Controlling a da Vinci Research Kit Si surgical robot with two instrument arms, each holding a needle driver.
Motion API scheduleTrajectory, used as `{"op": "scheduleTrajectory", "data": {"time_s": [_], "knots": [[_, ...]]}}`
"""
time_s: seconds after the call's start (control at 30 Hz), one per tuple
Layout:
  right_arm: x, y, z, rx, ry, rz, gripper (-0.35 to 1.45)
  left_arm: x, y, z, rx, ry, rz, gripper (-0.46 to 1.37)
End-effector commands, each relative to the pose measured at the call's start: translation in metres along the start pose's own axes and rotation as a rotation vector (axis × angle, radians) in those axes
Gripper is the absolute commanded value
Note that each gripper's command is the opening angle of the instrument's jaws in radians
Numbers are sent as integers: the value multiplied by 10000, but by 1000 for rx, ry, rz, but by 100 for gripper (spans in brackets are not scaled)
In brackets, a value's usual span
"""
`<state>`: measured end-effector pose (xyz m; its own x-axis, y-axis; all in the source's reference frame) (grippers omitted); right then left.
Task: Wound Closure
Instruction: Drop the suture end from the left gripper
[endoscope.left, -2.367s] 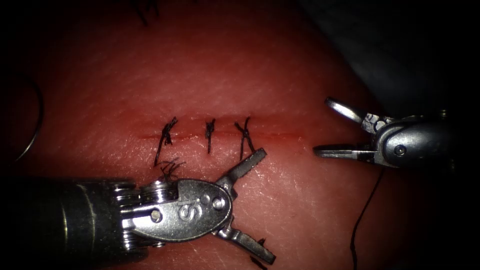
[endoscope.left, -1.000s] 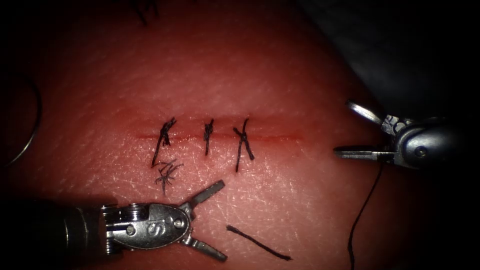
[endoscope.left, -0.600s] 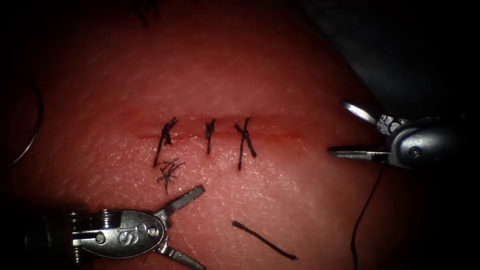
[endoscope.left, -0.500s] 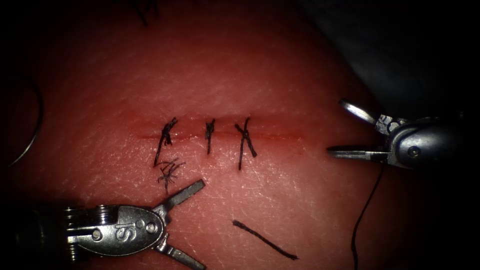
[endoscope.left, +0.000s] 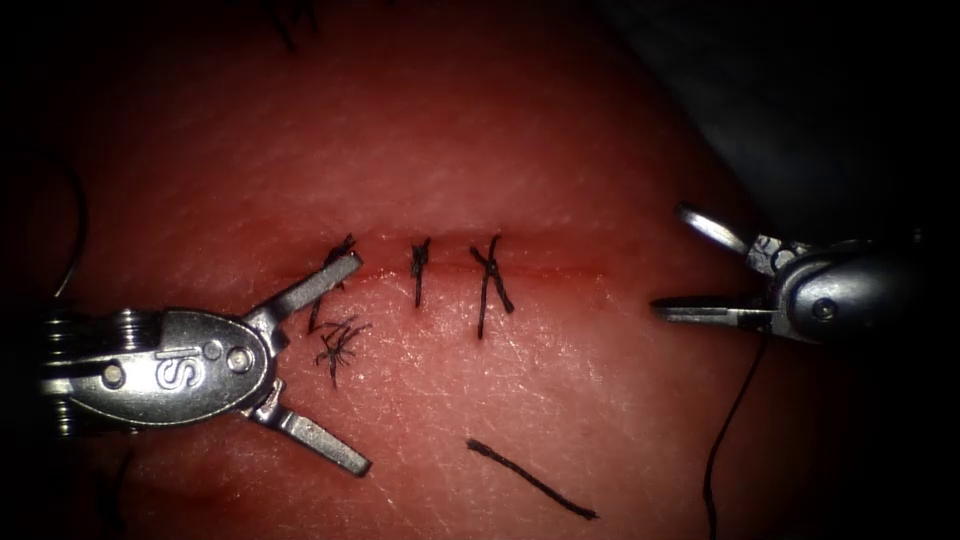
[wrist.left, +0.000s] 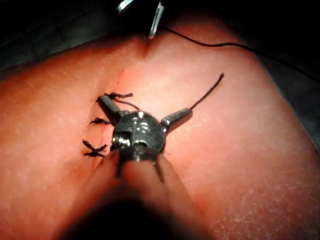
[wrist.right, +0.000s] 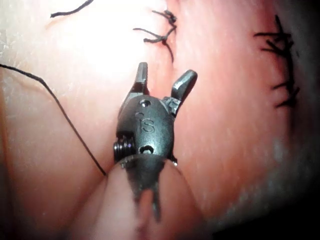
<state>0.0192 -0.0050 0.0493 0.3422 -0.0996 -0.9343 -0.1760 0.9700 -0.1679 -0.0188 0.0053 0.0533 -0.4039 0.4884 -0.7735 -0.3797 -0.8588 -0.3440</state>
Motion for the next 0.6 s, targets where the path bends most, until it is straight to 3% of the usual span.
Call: {"op": "scheduleTrajectory", "data": {"time_s": [0.03, 0.23, 0.27, 0.6], "knots": [[0, 0, 1, 9, -1, 0, 130, 0, -1, -3, 34, -8, -22, 113], [0, -1, 3, 7, -3, 12, 130, -2, -7, -20, 162, -28, -132, 101], [0, -1, 4, 6, -3, 17, 130, -2, -7, -22, 196, -32, -150, 91], [0, -5, 5, 5, -5, 50, 121, -9, -2, -33, 381, -50, -189, 75]]}}
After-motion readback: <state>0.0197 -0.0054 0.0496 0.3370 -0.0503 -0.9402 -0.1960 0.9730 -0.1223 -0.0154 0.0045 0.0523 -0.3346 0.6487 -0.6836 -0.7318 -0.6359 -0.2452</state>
